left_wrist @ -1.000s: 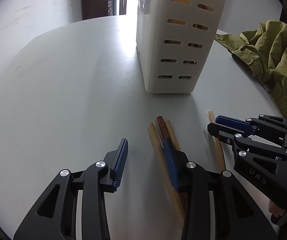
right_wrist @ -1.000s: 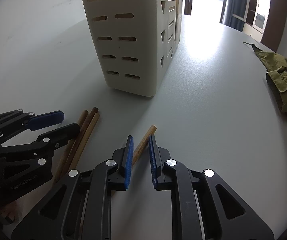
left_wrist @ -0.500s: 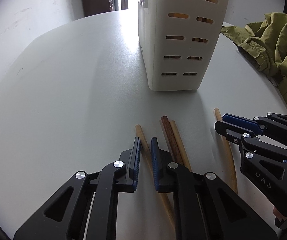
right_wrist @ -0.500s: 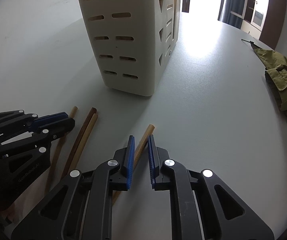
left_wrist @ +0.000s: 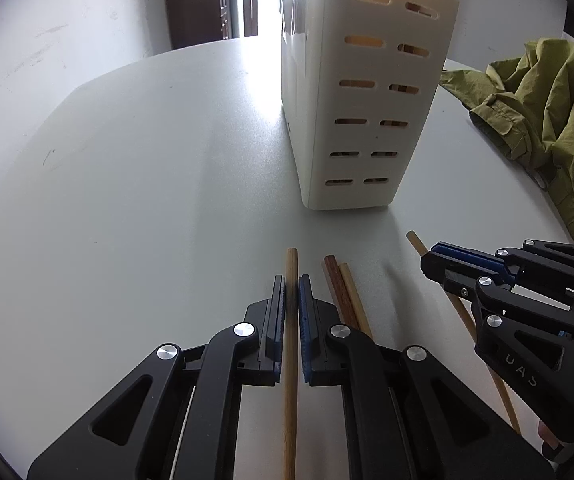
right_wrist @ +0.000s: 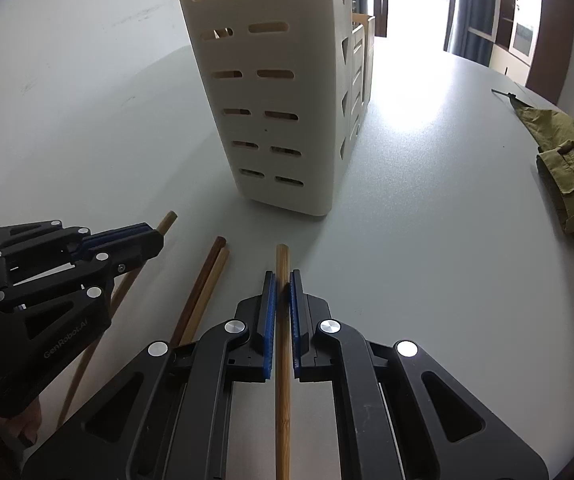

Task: Organize utensils
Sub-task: 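Lift both held chopsticks and lower them upright into the white slotted holder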

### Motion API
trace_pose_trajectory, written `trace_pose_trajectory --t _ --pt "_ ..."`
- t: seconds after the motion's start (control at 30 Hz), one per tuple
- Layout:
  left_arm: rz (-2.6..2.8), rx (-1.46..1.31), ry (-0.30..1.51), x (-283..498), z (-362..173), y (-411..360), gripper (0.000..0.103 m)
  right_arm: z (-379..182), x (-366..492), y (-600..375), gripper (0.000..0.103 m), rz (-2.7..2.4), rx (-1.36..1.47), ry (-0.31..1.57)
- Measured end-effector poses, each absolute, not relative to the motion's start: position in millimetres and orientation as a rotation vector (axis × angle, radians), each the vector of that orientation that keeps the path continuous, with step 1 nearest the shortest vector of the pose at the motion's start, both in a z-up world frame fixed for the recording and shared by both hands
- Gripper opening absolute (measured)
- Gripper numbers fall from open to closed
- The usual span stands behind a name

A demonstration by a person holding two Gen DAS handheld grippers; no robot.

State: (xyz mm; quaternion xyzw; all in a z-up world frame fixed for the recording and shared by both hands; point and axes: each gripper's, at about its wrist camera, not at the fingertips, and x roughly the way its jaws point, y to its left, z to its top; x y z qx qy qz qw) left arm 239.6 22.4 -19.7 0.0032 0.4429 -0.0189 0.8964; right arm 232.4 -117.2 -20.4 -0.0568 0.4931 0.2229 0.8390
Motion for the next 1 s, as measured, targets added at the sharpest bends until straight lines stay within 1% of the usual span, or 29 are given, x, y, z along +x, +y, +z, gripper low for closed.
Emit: trace_pose_trajectory --t 0.37,0.47,0.73,1.0 --pt "-0.092 -0.020 0.716 209.0 58.8 21.0 0.006 46.6 222.9 -123.9 0.008 0.506 -0.080 0.860" --pt "-0.070 -0.027 0.636 198.9 76.7 21.7 0.006 61.7 222.0 -126.5 0.007 0.511 -0.064 0.810" --pt "-0.068 -0.063 0.541 183.9 107.2 24.2 0.006 87.6 223.6 -129.4 0.007 0.556 -0.042 0.702" --pt "-0.075 -0.020 0.433 173.7 130.8 13.8 0.006 117.7 220.4 -135.4 0.007 0.557 -0.020 0.606"
